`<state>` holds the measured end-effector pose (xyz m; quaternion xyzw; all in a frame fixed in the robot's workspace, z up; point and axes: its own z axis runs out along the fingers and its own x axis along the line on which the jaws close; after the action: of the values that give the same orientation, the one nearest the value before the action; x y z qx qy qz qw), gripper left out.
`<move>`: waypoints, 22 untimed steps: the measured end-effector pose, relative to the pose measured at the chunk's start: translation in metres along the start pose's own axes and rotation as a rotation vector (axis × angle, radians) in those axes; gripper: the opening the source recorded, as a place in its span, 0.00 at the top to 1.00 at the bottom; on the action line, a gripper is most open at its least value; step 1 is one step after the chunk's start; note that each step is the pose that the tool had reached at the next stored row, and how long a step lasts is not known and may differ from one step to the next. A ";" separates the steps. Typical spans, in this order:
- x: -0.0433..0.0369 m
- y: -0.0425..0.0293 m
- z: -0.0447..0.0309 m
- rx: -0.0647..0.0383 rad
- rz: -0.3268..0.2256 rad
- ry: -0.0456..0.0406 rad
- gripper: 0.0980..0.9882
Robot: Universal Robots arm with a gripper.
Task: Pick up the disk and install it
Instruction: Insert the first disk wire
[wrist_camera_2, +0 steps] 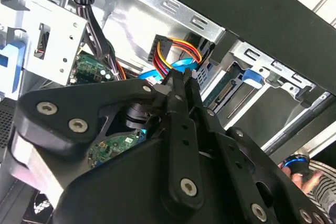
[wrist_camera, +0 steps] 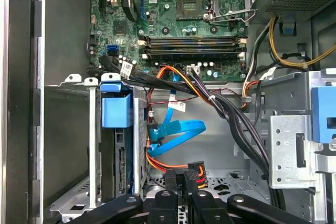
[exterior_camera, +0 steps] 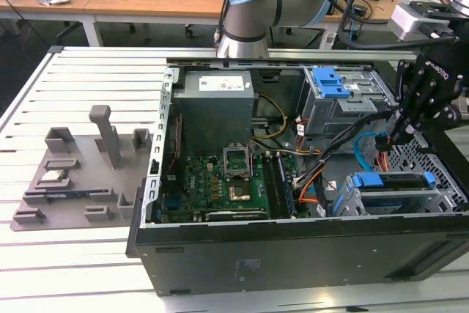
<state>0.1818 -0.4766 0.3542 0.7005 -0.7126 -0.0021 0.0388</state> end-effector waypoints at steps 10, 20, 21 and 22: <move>0.0410 -0.0008 0.0030 0.000 0.001 0.0131 0.92; 0.0455 -0.0020 0.0124 0.000 0.001 0.0194 0.92; 0.0455 -0.0020 0.0127 0.000 0.001 0.0195 0.92; 0.0455 -0.0020 0.0129 0.000 0.001 0.0196 0.92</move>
<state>0.1824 -0.5228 0.3436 0.7001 -0.7125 0.0049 0.0457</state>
